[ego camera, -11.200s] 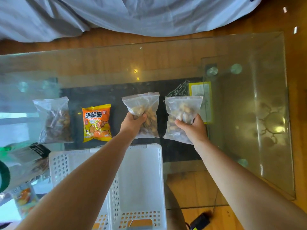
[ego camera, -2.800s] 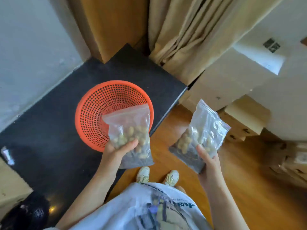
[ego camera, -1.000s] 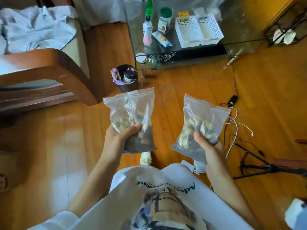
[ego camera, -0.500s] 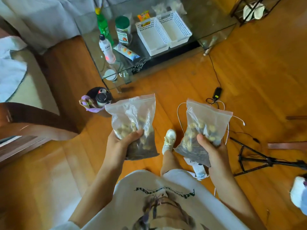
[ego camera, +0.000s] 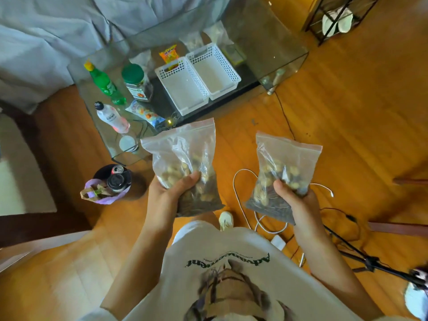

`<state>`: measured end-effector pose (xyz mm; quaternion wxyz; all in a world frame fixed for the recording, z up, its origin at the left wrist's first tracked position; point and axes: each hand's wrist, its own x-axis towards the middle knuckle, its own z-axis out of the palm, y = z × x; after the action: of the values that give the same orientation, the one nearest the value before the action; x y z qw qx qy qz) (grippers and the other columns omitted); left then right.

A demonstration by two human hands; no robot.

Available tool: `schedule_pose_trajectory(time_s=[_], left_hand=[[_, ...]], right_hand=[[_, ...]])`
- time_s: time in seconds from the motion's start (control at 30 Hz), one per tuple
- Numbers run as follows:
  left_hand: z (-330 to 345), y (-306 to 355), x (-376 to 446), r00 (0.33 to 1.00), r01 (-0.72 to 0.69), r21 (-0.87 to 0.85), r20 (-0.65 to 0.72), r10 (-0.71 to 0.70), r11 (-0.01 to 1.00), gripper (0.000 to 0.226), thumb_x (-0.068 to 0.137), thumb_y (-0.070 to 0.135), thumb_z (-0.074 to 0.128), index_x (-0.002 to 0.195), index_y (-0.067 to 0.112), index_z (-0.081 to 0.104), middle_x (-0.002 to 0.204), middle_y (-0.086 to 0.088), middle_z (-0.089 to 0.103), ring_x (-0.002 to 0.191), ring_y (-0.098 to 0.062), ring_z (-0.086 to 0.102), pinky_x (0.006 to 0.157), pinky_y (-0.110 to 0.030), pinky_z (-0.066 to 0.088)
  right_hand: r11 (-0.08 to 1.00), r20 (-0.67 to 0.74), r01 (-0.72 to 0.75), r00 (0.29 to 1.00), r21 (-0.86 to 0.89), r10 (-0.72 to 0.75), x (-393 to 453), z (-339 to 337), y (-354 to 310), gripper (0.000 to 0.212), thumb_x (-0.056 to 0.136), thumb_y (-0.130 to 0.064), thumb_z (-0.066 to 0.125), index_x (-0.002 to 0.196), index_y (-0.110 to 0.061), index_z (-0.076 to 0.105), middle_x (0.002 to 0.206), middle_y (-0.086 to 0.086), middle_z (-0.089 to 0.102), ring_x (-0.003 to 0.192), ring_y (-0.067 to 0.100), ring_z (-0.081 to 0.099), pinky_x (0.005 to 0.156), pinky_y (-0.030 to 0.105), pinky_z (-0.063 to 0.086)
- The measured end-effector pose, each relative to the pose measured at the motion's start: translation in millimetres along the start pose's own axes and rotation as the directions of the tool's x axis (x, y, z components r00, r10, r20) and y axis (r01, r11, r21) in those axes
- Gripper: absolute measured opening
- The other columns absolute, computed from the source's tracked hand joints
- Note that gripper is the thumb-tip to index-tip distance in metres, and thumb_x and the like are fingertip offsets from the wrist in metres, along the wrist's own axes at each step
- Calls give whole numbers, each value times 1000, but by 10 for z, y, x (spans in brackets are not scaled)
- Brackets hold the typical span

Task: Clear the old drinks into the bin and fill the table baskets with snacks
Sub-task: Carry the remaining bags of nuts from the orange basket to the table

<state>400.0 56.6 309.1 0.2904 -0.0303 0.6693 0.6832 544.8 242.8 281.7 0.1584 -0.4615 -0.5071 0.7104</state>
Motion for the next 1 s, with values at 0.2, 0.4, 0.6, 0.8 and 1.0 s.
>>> schedule_pose_trajectory(time_s=[0.2, 0.4, 0.6, 0.8, 1.0], left_hand=[[193, 104, 665, 998, 50, 24, -42, -49, 998, 27, 64, 16, 77, 84, 33, 73, 82, 6, 76, 75, -11, 72, 58, -16, 53], [469, 407, 1619, 996, 62, 21, -64, -60, 998, 27, 62, 24, 76, 88, 21, 70, 79, 3, 75, 73, -13, 72, 58, -20, 54], [752, 963, 2527, 998, 52, 16, -43, -51, 999, 36, 61, 28, 77, 93, 15, 68, 85, -5, 75, 79, -27, 71, 68, -34, 56], [949, 1318, 3251, 1000, 8, 32, -14, -7, 999, 41, 63, 28, 76, 102, 18, 67, 90, -1, 76, 79, -17, 73, 61, -20, 55], [1168, 1391, 3861, 996, 58, -27, -73, -60, 998, 31, 68, 32, 73, 98, 27, 68, 94, 0, 76, 87, -19, 73, 69, -26, 57]], right_hand=[[1000, -14, -17, 1000, 6, 17, 674, 79, -247, 27, 68, -14, 71, 93, -22, 66, 78, -11, 75, 76, 9, 71, 66, 22, 58], [1000, -44, 15, 999, 27, -13, 1484, 367, -760, 46, 64, -20, 71, 109, -15, 64, 96, -2, 73, 88, 17, 70, 77, 31, 57], [999, -79, 26, 997, 25, -24, 2304, 816, -1344, 28, 74, -13, 71, 101, -18, 66, 102, 6, 71, 97, 26, 67, 88, 40, 53], [998, -17, 61, 998, 29, -60, 2926, 1227, -1695, 40, 62, -27, 72, 101, -24, 65, 102, -1, 71, 98, 21, 68, 83, 34, 56], [996, 7, 87, 996, 15, -87, 3685, 1521, -1888, 33, 62, -28, 72, 95, -33, 65, 93, -19, 72, 94, 6, 68, 82, 27, 55]])
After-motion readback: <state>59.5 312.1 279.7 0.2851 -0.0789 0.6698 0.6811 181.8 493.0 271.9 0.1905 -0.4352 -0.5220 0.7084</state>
